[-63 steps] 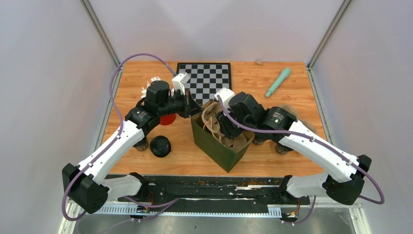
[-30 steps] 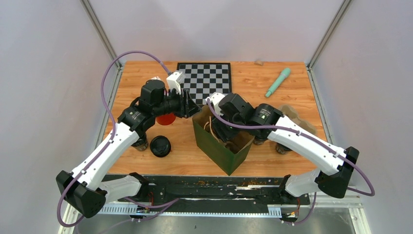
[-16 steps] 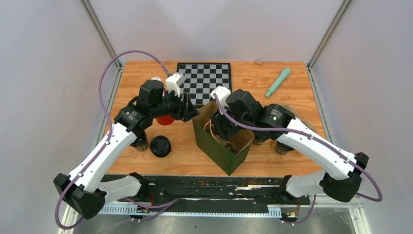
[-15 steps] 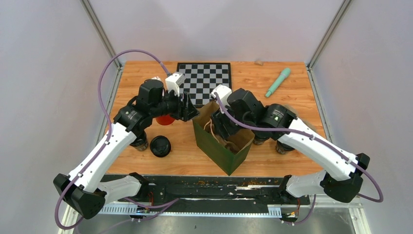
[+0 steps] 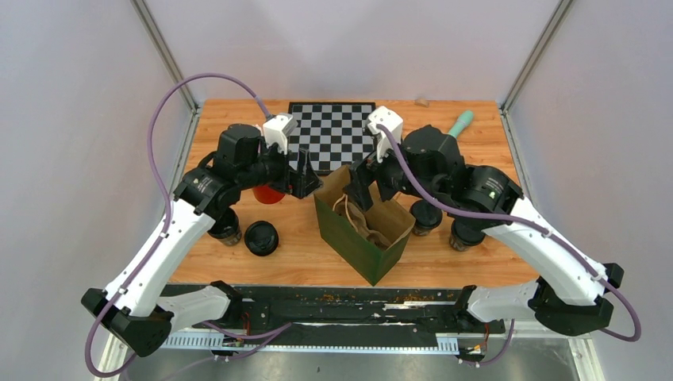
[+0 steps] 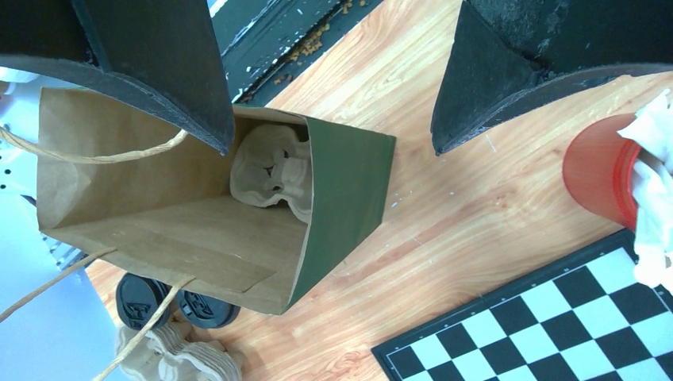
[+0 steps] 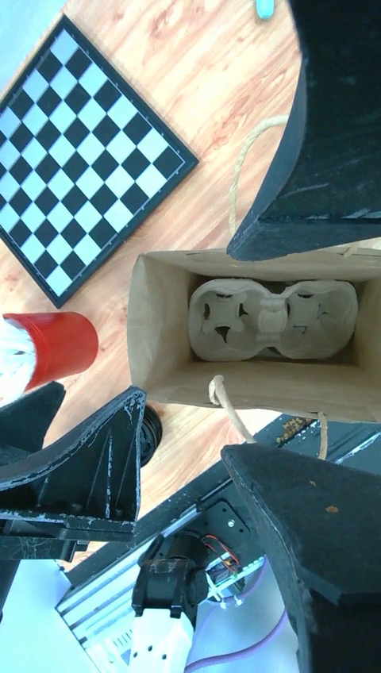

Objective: Pack the takeout coffee

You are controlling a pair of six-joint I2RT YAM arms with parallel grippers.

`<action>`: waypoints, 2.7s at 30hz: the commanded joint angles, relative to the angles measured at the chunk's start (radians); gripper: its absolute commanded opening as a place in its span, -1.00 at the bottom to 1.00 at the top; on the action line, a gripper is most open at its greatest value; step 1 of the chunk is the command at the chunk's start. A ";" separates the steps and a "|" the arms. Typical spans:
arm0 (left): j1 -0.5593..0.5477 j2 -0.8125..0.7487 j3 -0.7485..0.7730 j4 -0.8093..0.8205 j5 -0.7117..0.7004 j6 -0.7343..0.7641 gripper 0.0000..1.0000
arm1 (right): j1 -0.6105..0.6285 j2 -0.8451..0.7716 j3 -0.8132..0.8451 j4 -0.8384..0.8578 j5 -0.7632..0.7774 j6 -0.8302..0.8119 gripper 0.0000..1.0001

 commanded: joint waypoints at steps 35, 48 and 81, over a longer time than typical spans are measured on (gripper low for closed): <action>-0.005 0.306 0.258 0.013 0.110 0.129 0.54 | 0.003 -0.240 -0.124 0.080 0.290 0.013 0.90; -0.027 0.326 0.317 -0.063 0.113 0.099 0.43 | 0.003 -0.198 -0.071 0.096 0.399 -0.019 0.93; -0.072 0.304 0.221 0.118 -0.119 -0.069 -1.00 | 0.001 -0.120 -0.060 -0.135 0.377 0.202 0.85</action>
